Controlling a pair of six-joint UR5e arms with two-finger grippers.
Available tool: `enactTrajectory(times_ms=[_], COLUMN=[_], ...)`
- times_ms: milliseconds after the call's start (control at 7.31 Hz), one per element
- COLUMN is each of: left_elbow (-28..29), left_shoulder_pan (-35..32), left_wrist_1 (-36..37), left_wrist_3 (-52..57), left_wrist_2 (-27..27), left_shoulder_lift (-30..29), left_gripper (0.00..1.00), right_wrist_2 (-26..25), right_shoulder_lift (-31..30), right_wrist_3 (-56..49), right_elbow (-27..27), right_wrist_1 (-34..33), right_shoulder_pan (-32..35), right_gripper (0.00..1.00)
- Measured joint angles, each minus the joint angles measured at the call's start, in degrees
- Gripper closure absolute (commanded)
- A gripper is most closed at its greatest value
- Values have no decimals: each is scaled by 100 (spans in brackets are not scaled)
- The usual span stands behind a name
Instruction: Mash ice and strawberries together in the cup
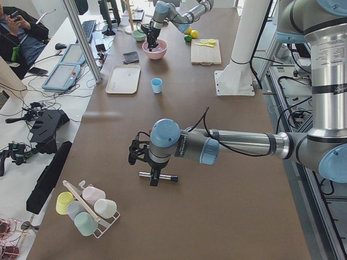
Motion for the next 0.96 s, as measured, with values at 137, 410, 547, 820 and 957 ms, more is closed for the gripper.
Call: enactTrajectory(times_ms=[137, 410, 547, 820, 957], left_elbow=[-2, -2, -2, -16, -9], left_shoulder_pan=[0, 0, 0, -5, -6], left_wrist_1=[0, 0, 0, 2, 6], left_wrist_3=[0, 0, 0, 0, 0], left_wrist_2=[0, -53, -70, -86, -99], left_shoulder_lift=[0, 0, 0, 0, -2], left_gripper=[1, 1, 1, 1, 1], right_wrist_2=[-167, -727, -950, -1182, -1225], right_shoulder_lift=[196, 677, 905, 1500, 1753], right_wrist_3=[416, 1207, 1564, 2163, 2365], right_elbow=[42, 15, -36, -401, -664], right_wrist_1=[-117, -278, -296, -294, -278], right_shoulder_pan=[-248, -866, -1123, -1426, -1494], right_gripper=[100, 100, 100, 100, 100])
